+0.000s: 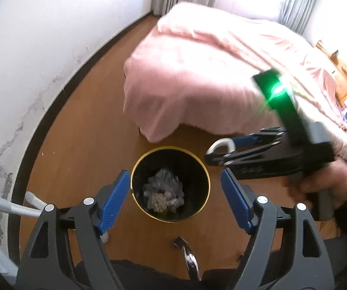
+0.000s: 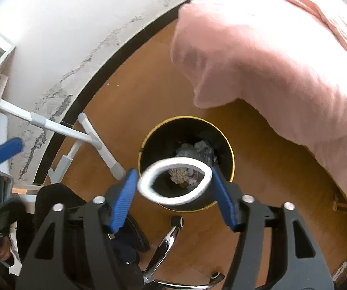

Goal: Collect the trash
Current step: 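Carry tape roll and rope over the bin and open both tools to drop them, then move both open tools back to the desk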

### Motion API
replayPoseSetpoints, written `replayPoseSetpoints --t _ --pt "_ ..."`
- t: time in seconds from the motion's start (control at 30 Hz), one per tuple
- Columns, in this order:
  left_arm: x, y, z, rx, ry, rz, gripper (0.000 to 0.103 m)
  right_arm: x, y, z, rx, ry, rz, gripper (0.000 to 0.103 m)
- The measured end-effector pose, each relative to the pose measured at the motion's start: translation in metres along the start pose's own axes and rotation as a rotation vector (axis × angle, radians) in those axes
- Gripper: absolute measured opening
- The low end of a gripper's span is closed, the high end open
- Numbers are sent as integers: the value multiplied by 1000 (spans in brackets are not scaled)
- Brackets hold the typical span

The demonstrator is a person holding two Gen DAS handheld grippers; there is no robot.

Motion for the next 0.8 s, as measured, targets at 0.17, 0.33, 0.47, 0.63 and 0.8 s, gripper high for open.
replayPoseSetpoints --t 0.17,0.33,0.47,0.63,0.8 --pt "2 9 60 87 37 6 80 -24 4 24 56 -10 20 71" --pt "-7 3 131 165 108 25 82 -68 4 70 144 5 88 73" --pt "-49 -29 203 208 226 112 84 -128 3 114 230 59 186 75" --pt "-128 -105 283 182 460 239 84 -225 -5 144 287 160 351 78" --pt "-218 -204 345 49 689 432 84 -334 -23 140 270 255 525 78"
Point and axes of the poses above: each gripper's, at about its wrist camera, not at the fingertips, and z roughly against the way its jaws point, x to its right, y to its top, the point moved 2 cm from there along -z, roughly the way its jaws point, and after that the axes turned 9 degrees about -z, right-handed, at the moved point
